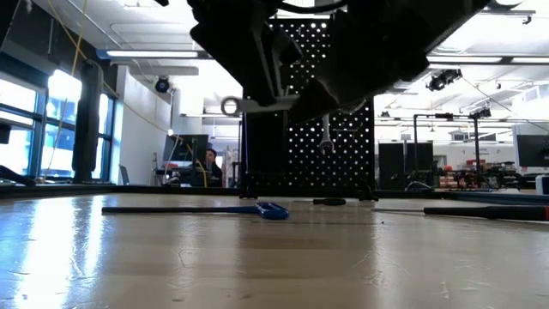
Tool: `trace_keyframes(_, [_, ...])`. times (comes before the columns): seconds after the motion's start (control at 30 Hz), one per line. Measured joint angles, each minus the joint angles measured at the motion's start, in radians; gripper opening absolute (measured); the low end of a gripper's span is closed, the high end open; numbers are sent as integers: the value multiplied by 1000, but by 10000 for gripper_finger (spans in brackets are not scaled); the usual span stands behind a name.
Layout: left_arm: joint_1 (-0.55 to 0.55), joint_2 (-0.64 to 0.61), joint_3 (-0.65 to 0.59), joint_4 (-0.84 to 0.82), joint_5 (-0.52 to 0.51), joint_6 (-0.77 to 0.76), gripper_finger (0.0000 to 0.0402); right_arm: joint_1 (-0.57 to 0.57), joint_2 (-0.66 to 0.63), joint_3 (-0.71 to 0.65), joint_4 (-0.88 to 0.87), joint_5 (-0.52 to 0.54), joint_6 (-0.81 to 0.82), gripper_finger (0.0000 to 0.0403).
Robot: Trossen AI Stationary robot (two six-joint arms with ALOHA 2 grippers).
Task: Hang tools onto peg board
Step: Hang the wrench on the pegboard
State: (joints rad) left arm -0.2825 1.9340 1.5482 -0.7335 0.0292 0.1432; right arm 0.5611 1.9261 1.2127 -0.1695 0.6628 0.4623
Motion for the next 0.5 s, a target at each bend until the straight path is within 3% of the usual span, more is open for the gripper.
trace_keyframes(0.3, [1,-2,0,-5,23,3,134,29,-7,0,-79,39,63,2])
trace_keyframes(0.5, [4,-33,-1,-11,10,4,153,63,-52,-1,-181,107,121,1])
